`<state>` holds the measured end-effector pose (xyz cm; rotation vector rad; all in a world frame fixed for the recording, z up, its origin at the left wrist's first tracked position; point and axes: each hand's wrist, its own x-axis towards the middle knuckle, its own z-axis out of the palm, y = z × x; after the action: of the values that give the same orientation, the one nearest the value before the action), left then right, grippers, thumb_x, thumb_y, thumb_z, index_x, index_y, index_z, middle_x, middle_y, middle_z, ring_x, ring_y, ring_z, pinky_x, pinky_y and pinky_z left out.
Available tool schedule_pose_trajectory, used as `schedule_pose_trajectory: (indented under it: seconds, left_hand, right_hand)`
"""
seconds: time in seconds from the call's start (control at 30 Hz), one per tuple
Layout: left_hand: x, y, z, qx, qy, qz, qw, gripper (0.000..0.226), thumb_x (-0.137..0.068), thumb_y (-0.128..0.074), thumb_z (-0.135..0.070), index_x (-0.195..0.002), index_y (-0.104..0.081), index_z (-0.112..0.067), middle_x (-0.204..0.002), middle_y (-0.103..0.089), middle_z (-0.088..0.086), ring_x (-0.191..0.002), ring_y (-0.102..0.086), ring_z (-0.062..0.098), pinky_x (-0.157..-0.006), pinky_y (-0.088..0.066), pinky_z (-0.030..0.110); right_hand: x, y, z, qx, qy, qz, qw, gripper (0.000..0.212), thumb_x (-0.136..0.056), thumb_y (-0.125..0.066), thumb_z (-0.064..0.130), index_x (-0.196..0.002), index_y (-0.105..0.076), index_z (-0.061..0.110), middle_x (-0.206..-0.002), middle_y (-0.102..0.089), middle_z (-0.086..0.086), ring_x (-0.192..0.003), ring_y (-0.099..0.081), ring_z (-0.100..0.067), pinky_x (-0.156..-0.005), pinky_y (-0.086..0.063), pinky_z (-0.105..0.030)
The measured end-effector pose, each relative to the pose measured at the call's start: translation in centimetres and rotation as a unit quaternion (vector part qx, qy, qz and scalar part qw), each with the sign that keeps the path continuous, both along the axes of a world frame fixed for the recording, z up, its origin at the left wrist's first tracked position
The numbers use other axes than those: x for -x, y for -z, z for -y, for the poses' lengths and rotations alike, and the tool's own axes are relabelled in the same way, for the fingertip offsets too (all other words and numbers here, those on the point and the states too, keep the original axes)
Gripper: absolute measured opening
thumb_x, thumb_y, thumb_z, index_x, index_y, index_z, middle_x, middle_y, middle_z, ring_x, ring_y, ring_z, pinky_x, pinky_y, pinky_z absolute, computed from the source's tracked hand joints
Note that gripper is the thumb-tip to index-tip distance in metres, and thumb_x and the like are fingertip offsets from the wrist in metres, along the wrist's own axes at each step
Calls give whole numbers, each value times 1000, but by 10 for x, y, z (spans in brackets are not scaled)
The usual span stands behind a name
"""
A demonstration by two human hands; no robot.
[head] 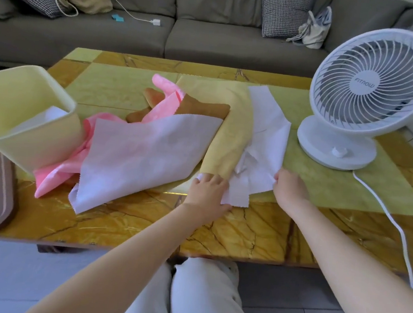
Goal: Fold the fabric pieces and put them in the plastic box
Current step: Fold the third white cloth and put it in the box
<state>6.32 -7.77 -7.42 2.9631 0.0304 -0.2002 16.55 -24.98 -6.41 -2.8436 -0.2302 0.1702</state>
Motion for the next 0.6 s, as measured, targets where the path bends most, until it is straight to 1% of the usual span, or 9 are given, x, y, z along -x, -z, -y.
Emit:
schedule_pose_trajectory:
  seconds: [0.03, 0.1, 0.17, 0.23, 0.27, 0.37, 0.47, 0.5, 0.6]
  left_hand:
    - [0, -1, -1, 7, -10, 2, 1000, 41, -93, -47, -40, -128, -44, -21, -131, -44, 1, -124, -37, 25, -98, -35, 38]
    - [-1, -3, -4, 3, -26, 17, 1000, 26, -96, -43, -27, -120, -49, -19, -126, -46, 2, -120, -40, 25, -93, -37, 38]
    - [-1, -3, -8, -3, -34, 33, 999, 21, -97, -40, -16, -115, -51, -17, -121, -48, 3, -116, -43, 25, -88, -39, 37]
    - [0, -2, -10, 4, -33, 45, 998, 20, -97, -40, -13, -113, -50, -17, -116, -50, 3, -113, -45, 24, -84, -39, 35]
    - [2, -2, -10, 8, -29, 56, 998, 18, -98, -40, -13, -112, -50, -16, -113, -52, 3, -111, -47, 24, -80, -38, 33]
    - [7, -7, -6, 30, -19, 122, 992, 18, -101, -36, -24, -106, -51, -15, -100, -56, 3, -99, -52, 26, -67, -32, 30]
    - [8, -17, 3, 37, -11, 190, 981, 24, -102, -33, -29, -102, -51, -14, -94, -59, 1, -88, -55, 24, -67, -32, 28]
    - [7, -20, 7, 33, -4, 212, 977, 22, -102, -34, -29, -102, -51, -14, -94, -59, 0, -87, -56, 23, -69, -33, 28]
    - [8, -28, 15, 49, 8, 251, 967, 15, -101, -37, -24, -103, -49, -15, -95, -61, -3, -86, -58, 19, -75, -37, 28]
  right_hand:
    - [1, -1, 2, -27, 15, -4, 1000, 24, -93, -44, 4, -117, -47, -1, -106, -60, -19, -91, -60, -34, -66, -45, -32]
    - [3, -2, 5, -83, 49, -12, 995, 41, -91, -50, 7, -127, -34, -5, -106, -59, -22, -92, -60, -37, -65, -44, -34]
    - [8, -3, 11, -129, 88, -23, 987, 55, -91, -49, 9, -136, -22, -8, -112, -58, -23, -98, -60, -39, -72, -49, -37]
    - [15, -3, 21, -133, 107, -21, 985, 57, -91, -47, 10, -138, -19, -9, -117, -59, -22, -103, -59, -39, -82, -49, -40]
    - [19, -3, 25, -113, 103, -10, 988, 55, -92, -46, 11, -137, -21, -8, -117, -59, -20, -103, -59, -38, -81, -48, -38]
    - [37, -7, 24, -85, 8, 38, 996, 41, -91, -50, 11, -127, -33, 7, -116, -56, -10, -92, -61, -29, -70, -47, -33]
    - [55, -14, 3, -122, -166, 33, 978, 54, -88, -60, 14, -134, -33, 21, -128, -41, -2, -96, -57, -18, -78, -50, -32]
    - [59, -16, -5, -137, -200, 40, 969, 52, -90, -60, 18, -135, -35, 23, -128, -40, 0, -96, -57, -16, -80, -51, -31]
    - [64, -27, -24, -189, -216, 75, 955, 20, -95, -51, 20, -114, -56, 15, -111, -57, -1, -93, -60, -18, -80, -51, -33]
